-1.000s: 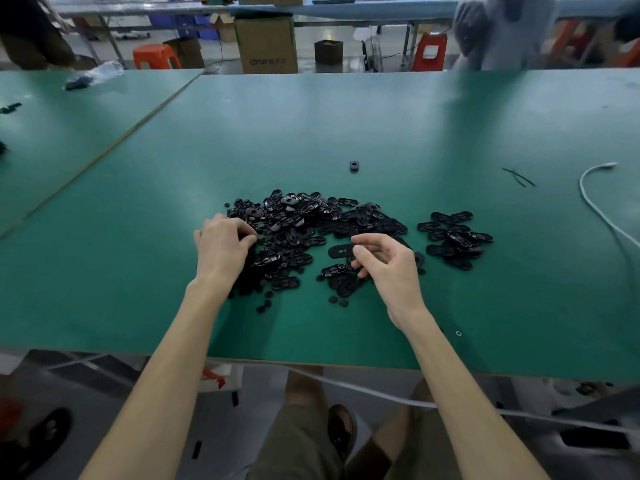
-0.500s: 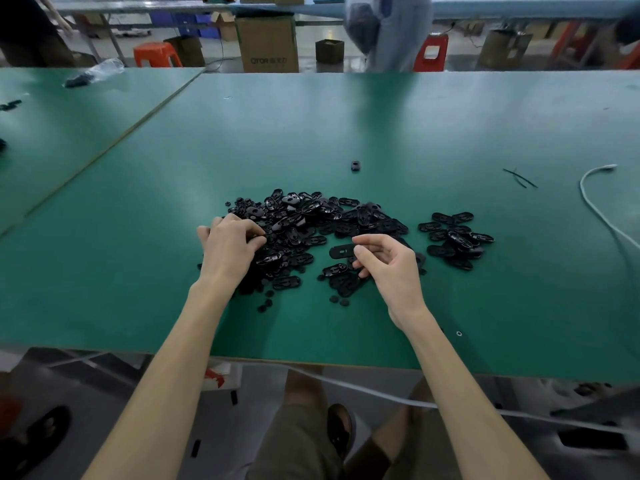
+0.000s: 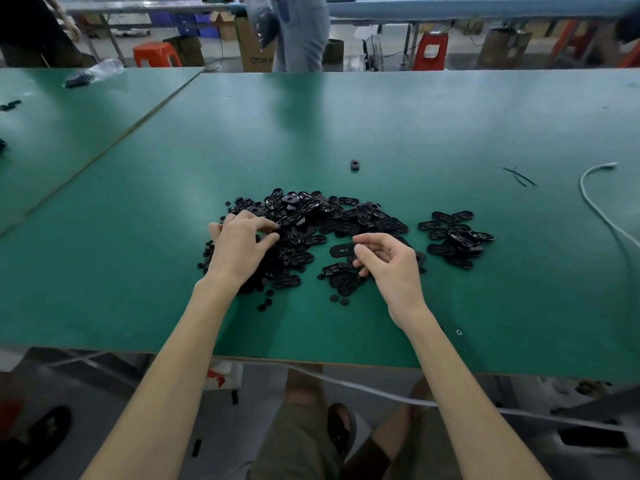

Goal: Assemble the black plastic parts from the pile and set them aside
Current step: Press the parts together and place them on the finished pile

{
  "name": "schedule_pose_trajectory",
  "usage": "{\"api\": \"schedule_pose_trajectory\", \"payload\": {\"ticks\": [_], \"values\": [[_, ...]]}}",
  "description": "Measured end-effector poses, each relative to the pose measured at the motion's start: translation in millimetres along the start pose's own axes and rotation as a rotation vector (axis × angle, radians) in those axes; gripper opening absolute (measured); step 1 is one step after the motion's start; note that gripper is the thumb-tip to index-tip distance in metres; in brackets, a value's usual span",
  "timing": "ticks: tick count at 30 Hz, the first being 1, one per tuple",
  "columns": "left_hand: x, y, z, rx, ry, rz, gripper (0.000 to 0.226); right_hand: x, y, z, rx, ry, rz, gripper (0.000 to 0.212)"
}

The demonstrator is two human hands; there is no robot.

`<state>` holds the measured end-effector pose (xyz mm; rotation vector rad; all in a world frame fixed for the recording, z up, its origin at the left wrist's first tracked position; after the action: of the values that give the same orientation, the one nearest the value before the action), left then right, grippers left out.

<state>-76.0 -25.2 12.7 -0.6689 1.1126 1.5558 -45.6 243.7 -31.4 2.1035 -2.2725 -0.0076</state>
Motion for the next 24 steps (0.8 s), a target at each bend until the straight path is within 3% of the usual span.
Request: {"api": "schedule_pose_trajectory", "payload": {"ticks": [10, 18, 24], "values": [[4.1, 0.8, 0.9, -0.006, -0.063, -0.016, 0.001, 1.0, -0.8, -0.1, 0.006, 0.003, 0.004, 0.015], [-8.5, -1.7, -8.1, -0.088, -0.233, 0.042, 0.012, 3.5, -1.3, -0.7, 0.008, 0.0, 0.003, 0.015], [-9.6, -1.1, 8.2, -0.081, -0.584, 0.03, 0.012, 2.2, -1.1, -0.4, 0.004, 0.004, 0.007, 0.015]]}}
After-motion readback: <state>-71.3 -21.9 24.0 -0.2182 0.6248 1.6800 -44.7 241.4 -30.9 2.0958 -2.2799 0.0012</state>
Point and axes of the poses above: each hand's wrist, its own y-axis towards the middle knuckle, its own x-axis out of the palm, z = x × y, the point moved 10 cm from there along y, towards the middle knuckle, and after that the axes turned 4 degrees about x, right-handed, at the moved point
